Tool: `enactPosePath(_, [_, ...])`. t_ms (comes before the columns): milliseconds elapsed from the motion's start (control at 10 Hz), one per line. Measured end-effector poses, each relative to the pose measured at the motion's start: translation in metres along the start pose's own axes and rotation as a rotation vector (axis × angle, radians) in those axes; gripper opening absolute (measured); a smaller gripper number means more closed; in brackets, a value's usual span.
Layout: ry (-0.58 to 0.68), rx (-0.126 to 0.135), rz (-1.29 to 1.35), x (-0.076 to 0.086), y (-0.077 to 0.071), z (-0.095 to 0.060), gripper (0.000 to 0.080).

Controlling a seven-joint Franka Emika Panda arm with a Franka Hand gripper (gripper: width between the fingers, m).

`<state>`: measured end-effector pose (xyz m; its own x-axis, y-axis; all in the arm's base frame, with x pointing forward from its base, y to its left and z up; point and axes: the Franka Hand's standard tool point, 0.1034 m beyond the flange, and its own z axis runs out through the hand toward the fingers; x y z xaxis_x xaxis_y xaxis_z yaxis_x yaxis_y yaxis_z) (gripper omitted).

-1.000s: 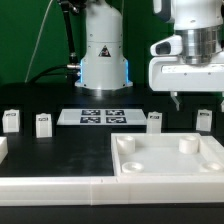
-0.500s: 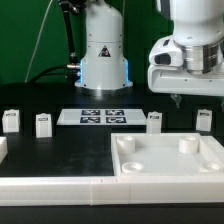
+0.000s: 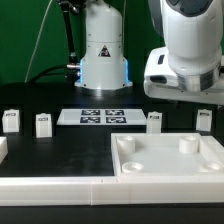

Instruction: Assemble one leg

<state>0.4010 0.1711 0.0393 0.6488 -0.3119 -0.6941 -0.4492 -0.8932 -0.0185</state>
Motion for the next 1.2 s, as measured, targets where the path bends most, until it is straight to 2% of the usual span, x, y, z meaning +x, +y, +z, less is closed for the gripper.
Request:
enactPosePath(100, [-0.081, -0.008, 0.001, -0.003, 0.002, 0.004, 0.0649])
enactPosePath(200, [-0.147, -0.007, 0.008, -0.003, -0.001, 0.015, 0.0649])
enactPosePath(300, [-0.203, -0.02, -0.001, -0.007, -0.005, 0.017, 0.0649])
enactPosePath(400, [-0.185, -0.014, -0.014, -0.005, -0.012, 0.017, 0.0649])
enactPosePath(600, [-0.164, -0.011, -0.025, -0.005, -0.013, 0.024, 0.0649])
enactPosePath(1000, [-0.158, -0.039, -0.029, -0.014, -0.009, 0.055, 0.0649])
enactPosePath(1200, [-0.16, -0.048, -0.028, -0.017, -0.009, 0.06, 0.0649])
